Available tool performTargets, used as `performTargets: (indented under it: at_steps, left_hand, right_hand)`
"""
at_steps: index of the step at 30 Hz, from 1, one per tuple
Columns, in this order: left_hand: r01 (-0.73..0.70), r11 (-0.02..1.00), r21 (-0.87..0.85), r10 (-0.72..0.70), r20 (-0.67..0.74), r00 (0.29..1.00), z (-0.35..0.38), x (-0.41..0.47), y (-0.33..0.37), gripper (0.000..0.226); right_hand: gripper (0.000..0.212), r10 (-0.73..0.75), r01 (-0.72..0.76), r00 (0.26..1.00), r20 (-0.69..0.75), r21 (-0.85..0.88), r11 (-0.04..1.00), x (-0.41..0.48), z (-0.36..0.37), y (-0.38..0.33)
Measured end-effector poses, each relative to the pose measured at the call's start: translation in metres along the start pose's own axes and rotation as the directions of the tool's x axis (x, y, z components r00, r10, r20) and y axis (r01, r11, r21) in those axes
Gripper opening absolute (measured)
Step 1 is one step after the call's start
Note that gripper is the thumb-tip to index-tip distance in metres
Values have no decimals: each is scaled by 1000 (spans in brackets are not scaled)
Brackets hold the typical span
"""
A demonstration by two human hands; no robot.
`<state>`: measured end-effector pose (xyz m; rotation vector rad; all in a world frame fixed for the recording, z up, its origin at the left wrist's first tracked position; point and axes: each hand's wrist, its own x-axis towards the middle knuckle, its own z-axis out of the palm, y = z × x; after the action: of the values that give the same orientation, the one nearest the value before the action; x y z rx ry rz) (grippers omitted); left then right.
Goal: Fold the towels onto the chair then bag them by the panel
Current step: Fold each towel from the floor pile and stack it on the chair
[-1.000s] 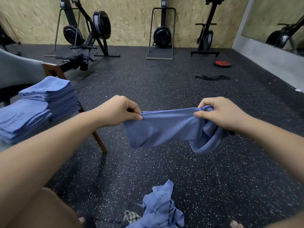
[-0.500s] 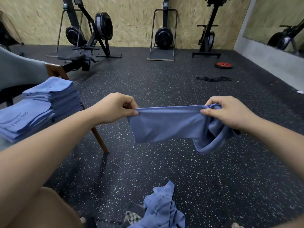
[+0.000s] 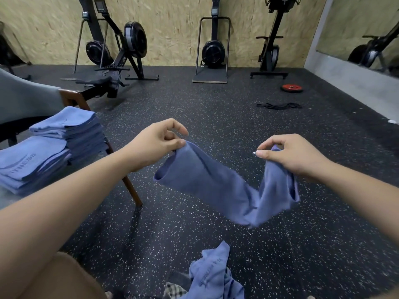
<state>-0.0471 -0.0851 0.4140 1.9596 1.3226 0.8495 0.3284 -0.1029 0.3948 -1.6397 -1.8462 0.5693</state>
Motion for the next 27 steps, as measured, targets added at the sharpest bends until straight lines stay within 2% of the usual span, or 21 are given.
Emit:
performTargets:
  at_steps: [6,9,15,27]
  left_hand:
    - [24,988,150,-29,31,999,19,-3,6,15]
    - [62,988,143,-71,57,996,22,-7,10,24]
    - [63,993,96,-72,92,993,31,-12,24,25]
    - [-5,999,31,2,76,997,54,-20,57,22]
  right_hand:
    - [8,46,-76,983,179,163,984,-11,16,-19]
    - [5,57,-125,960,274,238,963,-19,22,-33]
    - [21,37,-219,909,415,401,889,-31,32,-59]
    - [19,4,-203,922,387,472,858,-45,36,-81]
